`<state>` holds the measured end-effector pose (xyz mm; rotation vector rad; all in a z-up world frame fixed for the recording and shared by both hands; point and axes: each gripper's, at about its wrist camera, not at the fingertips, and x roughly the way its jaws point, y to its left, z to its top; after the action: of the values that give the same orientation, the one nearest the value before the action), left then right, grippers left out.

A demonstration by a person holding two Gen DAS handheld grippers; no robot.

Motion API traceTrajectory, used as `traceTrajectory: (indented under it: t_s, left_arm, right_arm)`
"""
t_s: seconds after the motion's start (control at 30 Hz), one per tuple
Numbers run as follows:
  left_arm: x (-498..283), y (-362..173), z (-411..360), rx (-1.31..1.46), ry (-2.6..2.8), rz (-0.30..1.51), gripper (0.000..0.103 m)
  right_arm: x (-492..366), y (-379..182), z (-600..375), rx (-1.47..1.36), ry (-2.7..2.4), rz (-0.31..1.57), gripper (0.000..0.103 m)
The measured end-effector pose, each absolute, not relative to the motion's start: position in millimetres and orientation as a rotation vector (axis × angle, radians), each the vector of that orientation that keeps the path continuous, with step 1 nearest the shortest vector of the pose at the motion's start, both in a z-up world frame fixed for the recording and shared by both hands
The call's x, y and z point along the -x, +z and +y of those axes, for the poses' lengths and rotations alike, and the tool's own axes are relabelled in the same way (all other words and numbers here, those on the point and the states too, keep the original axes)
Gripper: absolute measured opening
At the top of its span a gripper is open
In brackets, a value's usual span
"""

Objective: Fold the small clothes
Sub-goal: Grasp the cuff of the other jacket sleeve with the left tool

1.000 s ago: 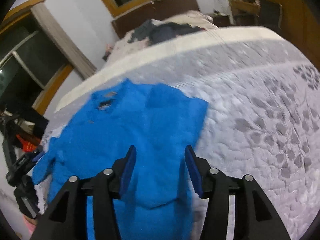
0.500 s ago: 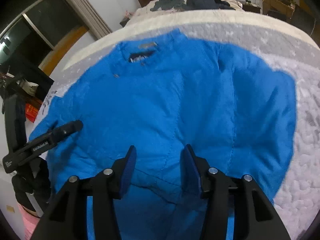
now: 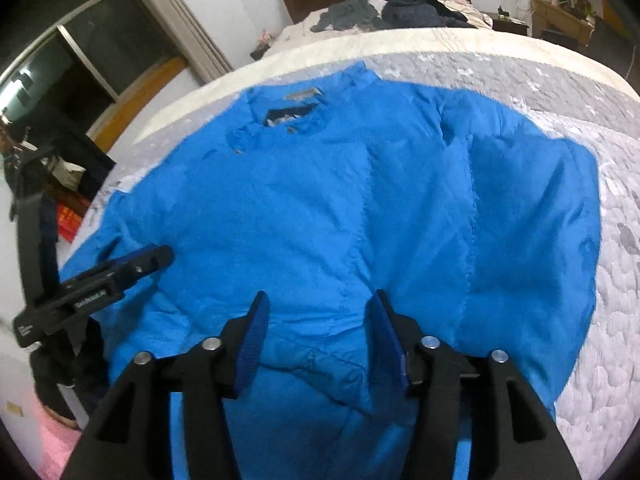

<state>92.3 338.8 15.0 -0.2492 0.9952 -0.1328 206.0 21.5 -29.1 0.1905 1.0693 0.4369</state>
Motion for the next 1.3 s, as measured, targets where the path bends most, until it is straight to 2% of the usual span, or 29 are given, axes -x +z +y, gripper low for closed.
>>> traceTrajectory:
  t_s: [0.07, 0.13, 0.3, 0.7, 0.83, 1.03, 1.3]
  left_arm:
    - [-84.4, 26.0, 348.4, 0.3, -0.146, 0.976, 0.059]
    - [-76.2, 35.8, 359.2, 0.333, -0.138, 0.957, 0.06]
    - [-36.3, 59.9, 409.9, 0.366, -0.06, 0.88, 0.068]
    - [74.4, 28.9, 592.5, 0.622, 0.296, 0.852, 0.068]
    - [101.6, 20.6, 644.8, 0.772, 0.371, 0.788, 0.067]
    - [106.8, 9.1, 693.2, 0.912, 0.42, 0.735, 0.066]
    - [121.8, 4.2, 710.1, 1.06, 0.376, 0.683, 0.065]
  right_arm:
    - [-200.8, -13.8, 20.6, -0.222, 0.478, 1.032, 0.06]
    - [-194.9, -1.3, 21.3, -0.223, 0.492, 1.002, 0.064]
    - [-191.5, 2.8, 26.8, -0.222, 0.513, 1.001, 0.067]
    - [-193.2, -3.7, 60.2, -0.157, 0.541, 1.038, 0.067]
    - [-201.4, 0.0, 106.2, -0.08, 0.598, 1.092, 0.067]
    - [-219.3, 7.8, 175.8, -0.04, 0.661, 1.111, 0.067]
    - [-241.9, -30.6, 202.1, -0.038, 0.601, 1.241, 0.067]
